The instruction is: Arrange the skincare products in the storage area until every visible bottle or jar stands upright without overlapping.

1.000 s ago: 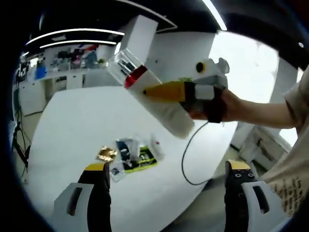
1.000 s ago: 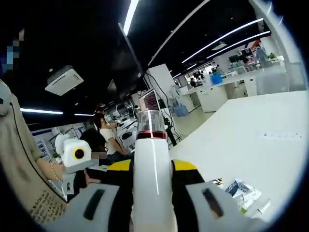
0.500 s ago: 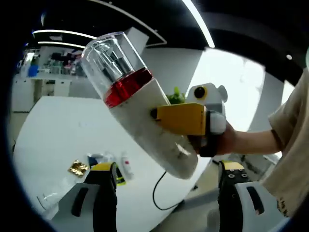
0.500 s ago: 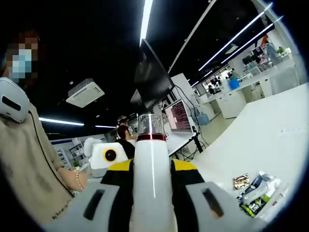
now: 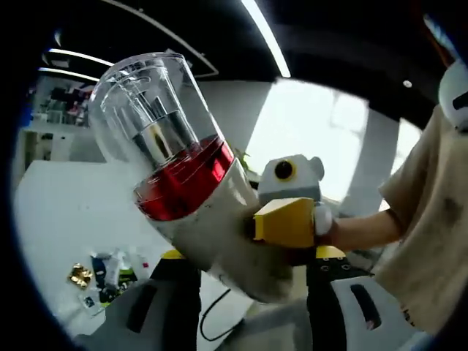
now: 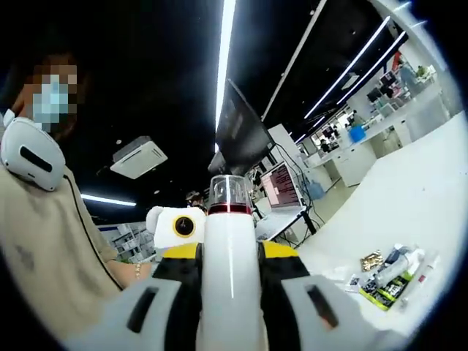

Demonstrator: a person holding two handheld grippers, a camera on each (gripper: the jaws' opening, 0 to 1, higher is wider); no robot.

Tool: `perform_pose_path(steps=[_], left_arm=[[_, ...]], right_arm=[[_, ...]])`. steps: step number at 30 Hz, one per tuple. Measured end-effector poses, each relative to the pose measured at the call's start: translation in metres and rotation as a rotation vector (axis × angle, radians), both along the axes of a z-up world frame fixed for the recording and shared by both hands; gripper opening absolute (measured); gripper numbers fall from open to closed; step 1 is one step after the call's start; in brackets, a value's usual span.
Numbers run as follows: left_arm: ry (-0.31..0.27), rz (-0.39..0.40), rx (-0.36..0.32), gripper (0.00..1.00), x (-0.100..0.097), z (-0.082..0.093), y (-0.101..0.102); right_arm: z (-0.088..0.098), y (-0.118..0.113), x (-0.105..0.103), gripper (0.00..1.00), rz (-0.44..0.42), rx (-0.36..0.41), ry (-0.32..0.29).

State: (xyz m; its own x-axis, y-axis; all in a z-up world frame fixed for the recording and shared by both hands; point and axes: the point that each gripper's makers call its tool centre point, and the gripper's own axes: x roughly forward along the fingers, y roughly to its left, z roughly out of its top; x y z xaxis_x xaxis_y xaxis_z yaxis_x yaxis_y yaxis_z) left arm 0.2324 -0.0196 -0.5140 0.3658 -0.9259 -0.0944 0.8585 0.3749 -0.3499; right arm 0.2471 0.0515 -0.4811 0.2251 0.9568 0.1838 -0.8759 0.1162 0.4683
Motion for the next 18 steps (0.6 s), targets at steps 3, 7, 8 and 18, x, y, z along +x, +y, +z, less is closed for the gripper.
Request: perform_pose_path(steps=[3, 7, 8, 18], left_arm=[[-0.009, -0.019, 0.003, 0.52, -0.003, -0.002, -0.008], [-0.023, -0.032, 0.054, 0.52, -0.005, -0.009, -0.009], [-0.019, -0.036, 0.067, 0.52, -0.006, -0.012, -0.008], [-0.042, -0.064, 0.119, 0.38, 0.004, -0.013, 0.013]], right_arm=[[0.003, -0.008, -0.001, 0.29, -0.009, 0.053, 0.006], [0.000, -0.007, -0.003, 0.29, -0.014, 0.058, -0.009], [-0.001, -0.006, -0.003, 0.29, -0.015, 0.057, -0.011], [0.004, -0.003, 0.000, 0.29, -0.015, 0.088, -0.019]])
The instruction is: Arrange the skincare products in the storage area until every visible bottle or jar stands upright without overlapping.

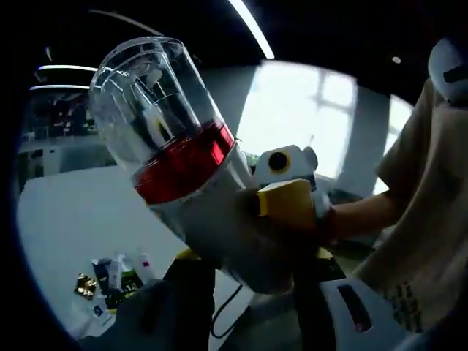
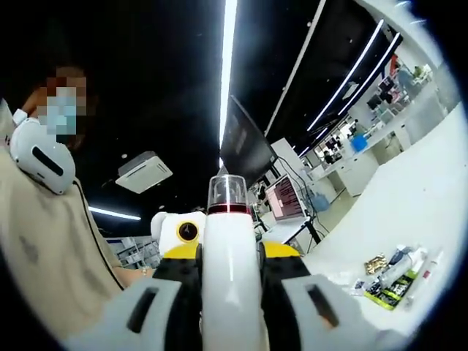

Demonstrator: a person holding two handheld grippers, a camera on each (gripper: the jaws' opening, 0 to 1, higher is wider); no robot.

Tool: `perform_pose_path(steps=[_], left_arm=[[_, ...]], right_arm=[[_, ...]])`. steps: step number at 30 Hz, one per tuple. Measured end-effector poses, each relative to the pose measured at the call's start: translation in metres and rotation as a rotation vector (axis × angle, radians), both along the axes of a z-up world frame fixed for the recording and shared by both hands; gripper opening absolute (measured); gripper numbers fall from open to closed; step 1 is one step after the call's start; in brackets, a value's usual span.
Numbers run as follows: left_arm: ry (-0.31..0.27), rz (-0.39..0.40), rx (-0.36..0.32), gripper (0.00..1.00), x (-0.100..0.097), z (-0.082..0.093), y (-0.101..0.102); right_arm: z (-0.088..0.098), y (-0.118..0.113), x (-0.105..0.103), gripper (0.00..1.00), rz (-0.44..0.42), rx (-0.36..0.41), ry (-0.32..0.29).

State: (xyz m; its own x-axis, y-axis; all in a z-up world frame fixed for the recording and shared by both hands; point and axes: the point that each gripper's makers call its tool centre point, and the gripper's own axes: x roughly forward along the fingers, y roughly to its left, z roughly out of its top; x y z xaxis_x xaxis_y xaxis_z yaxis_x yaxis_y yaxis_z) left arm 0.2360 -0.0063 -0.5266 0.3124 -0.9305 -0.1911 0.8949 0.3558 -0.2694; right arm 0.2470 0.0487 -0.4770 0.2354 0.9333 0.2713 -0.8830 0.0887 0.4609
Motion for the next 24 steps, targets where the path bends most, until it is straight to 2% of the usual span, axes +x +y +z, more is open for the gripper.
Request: perform_pose_path(steps=[5, 8, 13, 24], left_arm=[[0.016, -0.011, 0.011, 0.36, 0.001, -0.001, 0.005], [0.013, -0.026, 0.026, 0.34, -0.004, -0.001, 0.006], [0.015, -0.083, 0.086, 0.31, -0.010, -0.007, 0.011], [0.007, -0.121, 0.223, 0.28, -0.008, -0.017, 0.027]], right_arm=[[0.000, 0.006, 0.000, 0.30, -0.002, -0.010, -0.020], [-0.001, 0.009, -0.005, 0.30, 0.020, -0.047, -0.046], [-0.006, 0.014, -0.014, 0.30, 0.060, -0.104, -0.083], [-0.010, 0.020, -0.015, 0.31, 0.073, -0.153, -0.078]])
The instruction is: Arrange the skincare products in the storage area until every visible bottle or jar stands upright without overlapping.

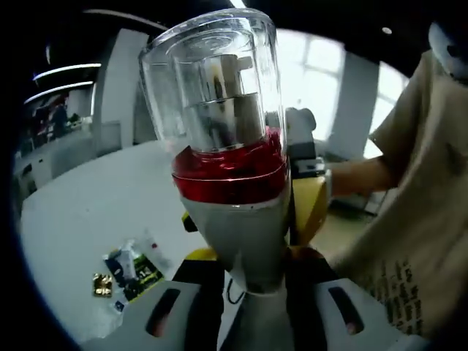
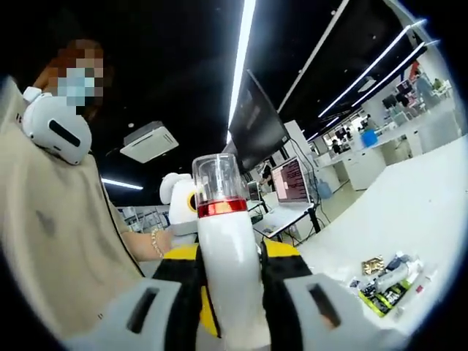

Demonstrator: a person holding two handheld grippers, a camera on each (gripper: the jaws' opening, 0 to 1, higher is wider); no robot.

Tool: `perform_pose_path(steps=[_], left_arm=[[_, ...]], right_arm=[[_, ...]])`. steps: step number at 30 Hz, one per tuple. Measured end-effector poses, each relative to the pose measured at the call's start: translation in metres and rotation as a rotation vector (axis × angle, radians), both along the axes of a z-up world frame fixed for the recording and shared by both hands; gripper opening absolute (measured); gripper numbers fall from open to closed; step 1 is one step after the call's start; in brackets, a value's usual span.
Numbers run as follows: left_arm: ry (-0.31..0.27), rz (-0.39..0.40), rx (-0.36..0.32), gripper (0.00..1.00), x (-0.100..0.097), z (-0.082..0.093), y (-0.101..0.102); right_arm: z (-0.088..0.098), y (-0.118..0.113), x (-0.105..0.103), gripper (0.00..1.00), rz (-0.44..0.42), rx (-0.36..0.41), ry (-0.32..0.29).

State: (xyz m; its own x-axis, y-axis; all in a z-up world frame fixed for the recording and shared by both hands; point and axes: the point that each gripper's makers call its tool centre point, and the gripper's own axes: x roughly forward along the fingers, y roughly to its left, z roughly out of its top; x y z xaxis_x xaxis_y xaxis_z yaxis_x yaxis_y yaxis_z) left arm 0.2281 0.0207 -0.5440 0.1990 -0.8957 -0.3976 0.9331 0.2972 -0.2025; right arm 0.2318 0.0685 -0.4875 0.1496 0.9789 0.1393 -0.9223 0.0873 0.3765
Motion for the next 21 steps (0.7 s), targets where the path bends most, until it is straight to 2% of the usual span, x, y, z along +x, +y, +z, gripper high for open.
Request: perform_pose_path(steps=[4, 13, 16, 18, 21], left_arm=[[-0.008, -0.013, 0.044, 0.27, 0.000, -0.004, 0.004], [0.010, -0.035, 0.090, 0.26, -0.003, -0.016, 0.009], [0.027, -0.038, 0.097, 0.26, -0.001, -0.020, 0.010], [0.035, -0.042, 0.115, 0.26, -0.001, -0.025, 0.010], [0.044, -0.046, 0.115, 0.25, 0.002, -0.029, 0.007]], right_arm=[[-0.001, 0.001, 0.000, 0.31, -0.003, -0.024, -0.006], [-0.007, -0.004, 0.003, 0.31, -0.012, -0.054, 0.006], [0.000, -0.006, 0.008, 0.31, -0.031, -0.034, 0.008], [0.015, -0.011, 0.017, 0.30, -0.065, 0.044, 0.020], [0.015, -0.012, 0.020, 0.30, -0.071, -0.008, -0.025]])
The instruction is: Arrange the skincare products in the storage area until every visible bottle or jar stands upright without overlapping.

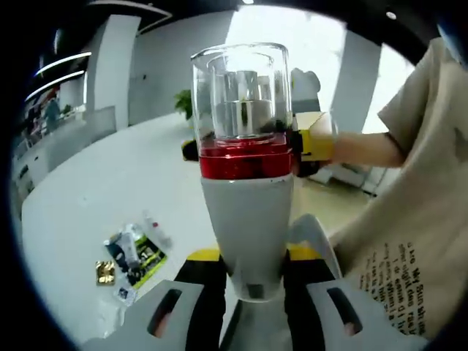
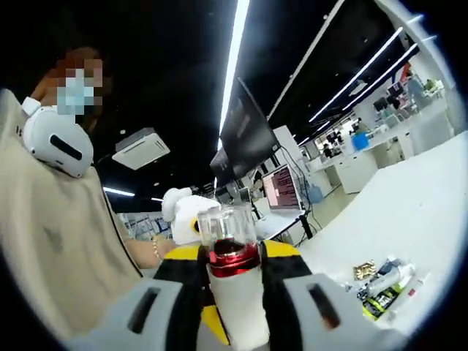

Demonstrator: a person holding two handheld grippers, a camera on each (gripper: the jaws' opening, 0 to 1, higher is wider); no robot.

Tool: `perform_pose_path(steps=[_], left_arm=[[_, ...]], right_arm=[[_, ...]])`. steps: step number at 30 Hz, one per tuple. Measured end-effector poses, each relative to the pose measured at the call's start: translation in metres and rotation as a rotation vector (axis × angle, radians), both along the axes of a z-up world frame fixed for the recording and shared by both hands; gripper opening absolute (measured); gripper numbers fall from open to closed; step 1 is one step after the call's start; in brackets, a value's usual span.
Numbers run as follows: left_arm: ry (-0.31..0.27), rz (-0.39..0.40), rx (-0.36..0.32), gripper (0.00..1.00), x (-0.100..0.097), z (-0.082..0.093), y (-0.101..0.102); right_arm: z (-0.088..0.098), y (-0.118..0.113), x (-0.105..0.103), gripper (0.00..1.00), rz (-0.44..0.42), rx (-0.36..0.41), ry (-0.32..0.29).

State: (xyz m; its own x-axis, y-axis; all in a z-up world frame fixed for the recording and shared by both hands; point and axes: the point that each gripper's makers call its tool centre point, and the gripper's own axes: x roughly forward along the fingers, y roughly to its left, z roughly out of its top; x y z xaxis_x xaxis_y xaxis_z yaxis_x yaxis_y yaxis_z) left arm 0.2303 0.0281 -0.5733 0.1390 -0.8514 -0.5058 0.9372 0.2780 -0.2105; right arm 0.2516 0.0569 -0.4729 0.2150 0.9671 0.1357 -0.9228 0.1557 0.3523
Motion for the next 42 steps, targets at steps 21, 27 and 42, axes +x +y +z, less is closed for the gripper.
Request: perform_pose_path(steps=[21, 27, 42], left_arm=[[-0.007, -0.212, 0.015, 0.26, 0.014, -0.033, -0.068], [-0.039, -0.297, 0.032, 0.26, 0.006, -0.052, -0.098], [-0.064, -0.250, 0.080, 0.26, 0.061, -0.089, -0.129]], right_arm=[[-0.036, -0.058, 0.014, 0.28, -0.203, -0.278, -0.093], [-0.055, -0.083, 0.009, 0.28, -0.230, -0.369, -0.093], [-0.095, -0.108, 0.062, 0.28, -0.241, -0.459, -0.143]])
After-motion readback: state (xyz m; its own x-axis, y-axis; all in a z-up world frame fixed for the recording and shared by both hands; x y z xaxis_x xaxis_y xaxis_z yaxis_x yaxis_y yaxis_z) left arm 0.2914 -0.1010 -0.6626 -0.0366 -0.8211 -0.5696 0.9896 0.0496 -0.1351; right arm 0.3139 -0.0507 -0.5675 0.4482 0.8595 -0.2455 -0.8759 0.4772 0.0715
